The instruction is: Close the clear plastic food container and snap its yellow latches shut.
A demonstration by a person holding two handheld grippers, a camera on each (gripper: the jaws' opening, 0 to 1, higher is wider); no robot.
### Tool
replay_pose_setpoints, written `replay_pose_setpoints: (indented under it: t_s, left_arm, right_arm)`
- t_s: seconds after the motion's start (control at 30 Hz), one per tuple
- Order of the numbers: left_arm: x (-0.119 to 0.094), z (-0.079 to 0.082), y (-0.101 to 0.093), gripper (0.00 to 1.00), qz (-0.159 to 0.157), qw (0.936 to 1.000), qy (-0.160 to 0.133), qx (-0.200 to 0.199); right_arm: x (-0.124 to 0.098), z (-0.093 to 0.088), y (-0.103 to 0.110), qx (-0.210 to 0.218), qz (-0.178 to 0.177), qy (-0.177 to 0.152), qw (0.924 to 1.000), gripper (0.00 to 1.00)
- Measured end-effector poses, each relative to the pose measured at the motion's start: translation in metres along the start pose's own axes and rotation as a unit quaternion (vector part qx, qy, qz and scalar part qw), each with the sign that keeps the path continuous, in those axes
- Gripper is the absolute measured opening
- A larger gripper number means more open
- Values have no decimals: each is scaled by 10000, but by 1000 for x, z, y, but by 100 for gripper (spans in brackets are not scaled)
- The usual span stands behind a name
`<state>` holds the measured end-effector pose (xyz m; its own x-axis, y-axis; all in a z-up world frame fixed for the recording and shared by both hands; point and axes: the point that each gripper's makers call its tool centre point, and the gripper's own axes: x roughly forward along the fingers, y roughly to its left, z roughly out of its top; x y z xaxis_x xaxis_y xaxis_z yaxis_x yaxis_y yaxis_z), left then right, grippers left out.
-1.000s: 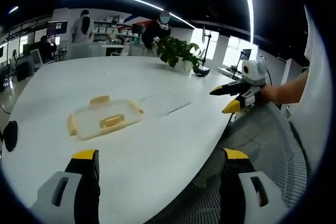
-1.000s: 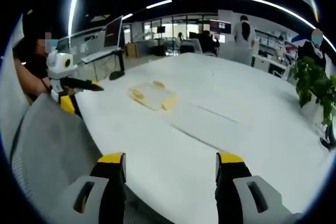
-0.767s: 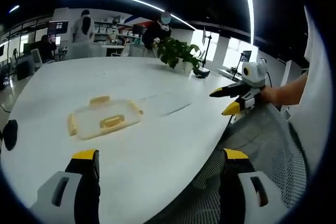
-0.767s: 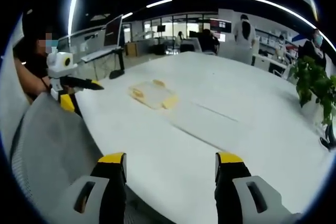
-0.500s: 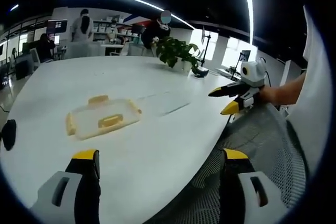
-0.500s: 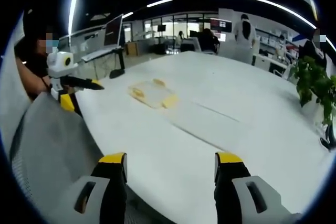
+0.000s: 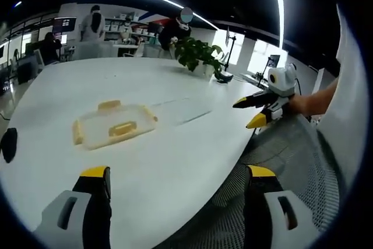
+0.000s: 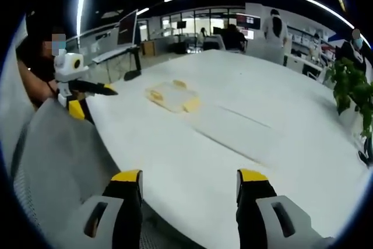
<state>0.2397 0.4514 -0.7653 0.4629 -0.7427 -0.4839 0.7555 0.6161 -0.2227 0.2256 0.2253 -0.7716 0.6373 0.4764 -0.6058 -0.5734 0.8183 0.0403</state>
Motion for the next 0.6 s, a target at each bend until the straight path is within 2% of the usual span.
replay_pose_setpoints:
  t_s: [0.6]
  left_arm:
    - [0, 0, -1, 96, 20, 10000, 36, 7]
  right_arm:
    - [-3, 0, -3, -66, -101, 19, 9999, 63]
